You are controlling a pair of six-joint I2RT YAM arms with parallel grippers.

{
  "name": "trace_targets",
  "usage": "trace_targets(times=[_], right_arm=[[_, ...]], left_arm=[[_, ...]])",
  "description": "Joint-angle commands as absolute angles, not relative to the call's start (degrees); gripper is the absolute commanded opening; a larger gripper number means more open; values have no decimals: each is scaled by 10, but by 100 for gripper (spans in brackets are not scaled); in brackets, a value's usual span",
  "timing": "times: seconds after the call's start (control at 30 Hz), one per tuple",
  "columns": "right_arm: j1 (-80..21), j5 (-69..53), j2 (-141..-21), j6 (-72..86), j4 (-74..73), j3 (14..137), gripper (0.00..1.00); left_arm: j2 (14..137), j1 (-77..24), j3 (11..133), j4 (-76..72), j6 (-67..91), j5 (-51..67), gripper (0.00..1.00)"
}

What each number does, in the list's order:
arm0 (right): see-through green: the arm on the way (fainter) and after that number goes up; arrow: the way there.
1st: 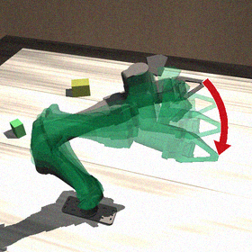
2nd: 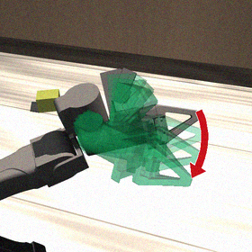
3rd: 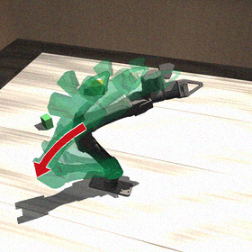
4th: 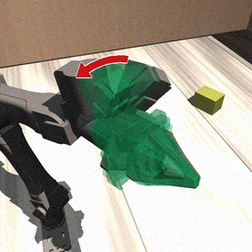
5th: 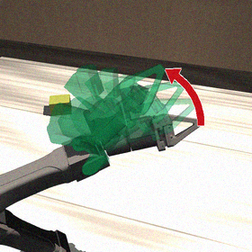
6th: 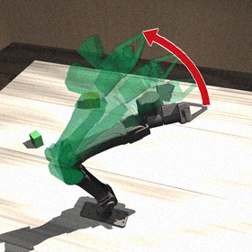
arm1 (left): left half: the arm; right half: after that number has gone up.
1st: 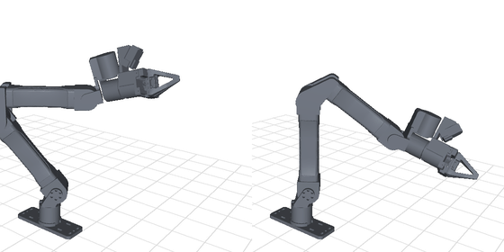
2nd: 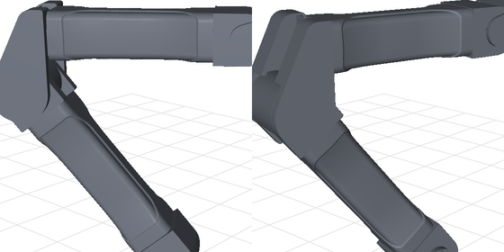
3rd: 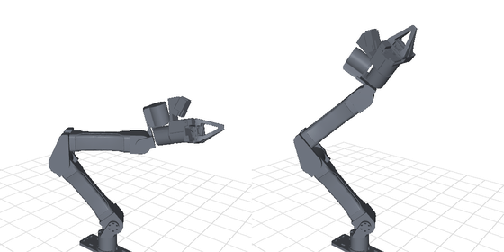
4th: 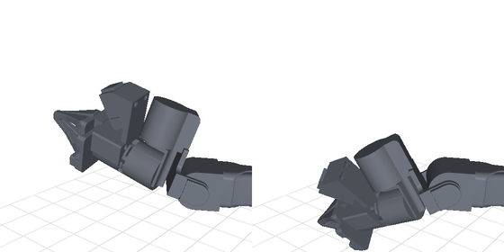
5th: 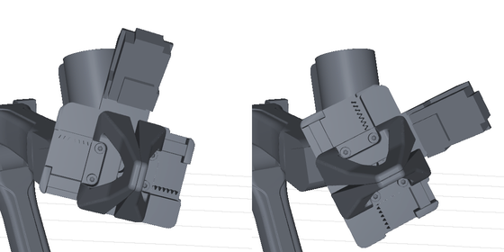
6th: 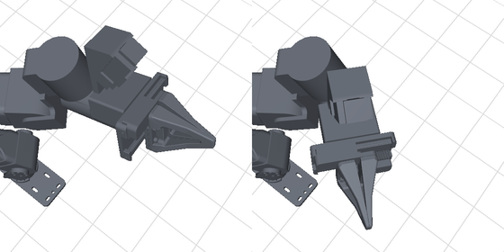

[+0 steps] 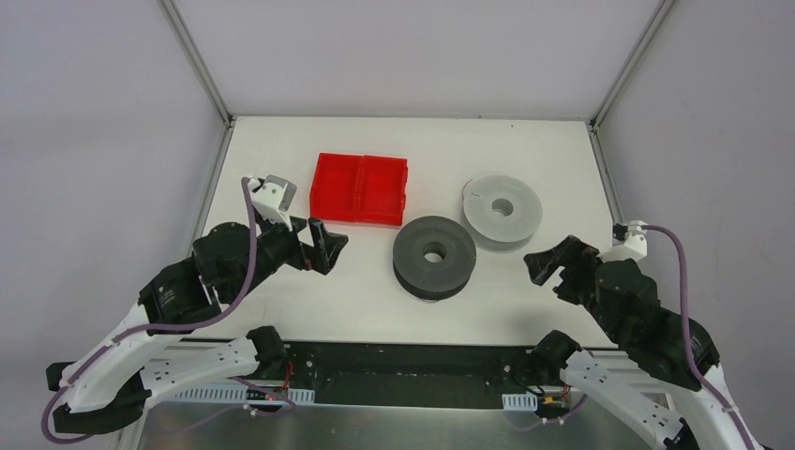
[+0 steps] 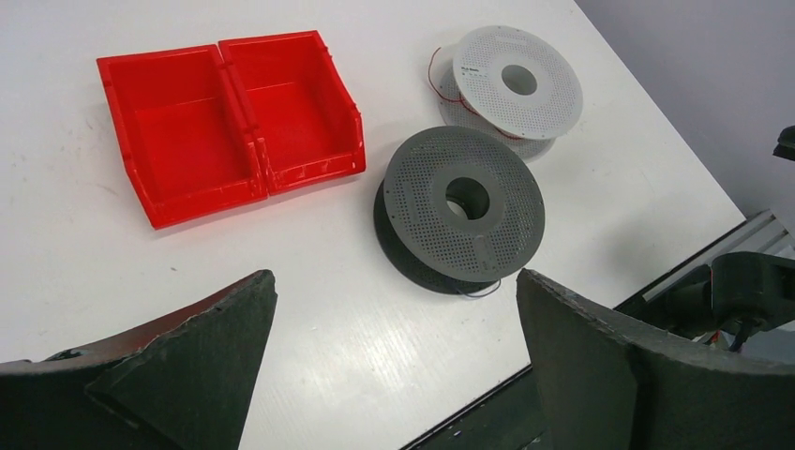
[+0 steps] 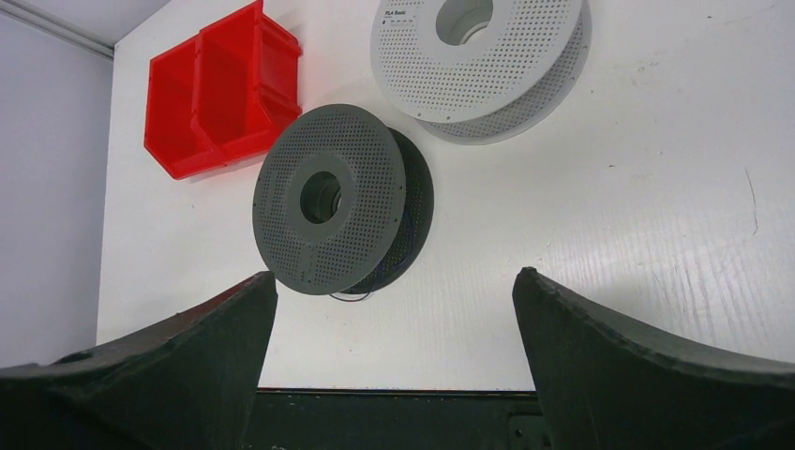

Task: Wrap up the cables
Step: Reset both arms

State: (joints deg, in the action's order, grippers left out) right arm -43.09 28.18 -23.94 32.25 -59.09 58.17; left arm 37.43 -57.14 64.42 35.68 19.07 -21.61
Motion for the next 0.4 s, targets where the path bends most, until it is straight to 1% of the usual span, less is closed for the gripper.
trace_targets(times=[0.0, 0.37], right_arm=[[-431, 291, -217, 308, -586, 592, 99], [-430, 290, -210, 317, -572, 582, 99]], left_arm=[[354, -567, 648, 363, 183, -245, 99], [339, -567, 651, 368, 187, -265, 99]])
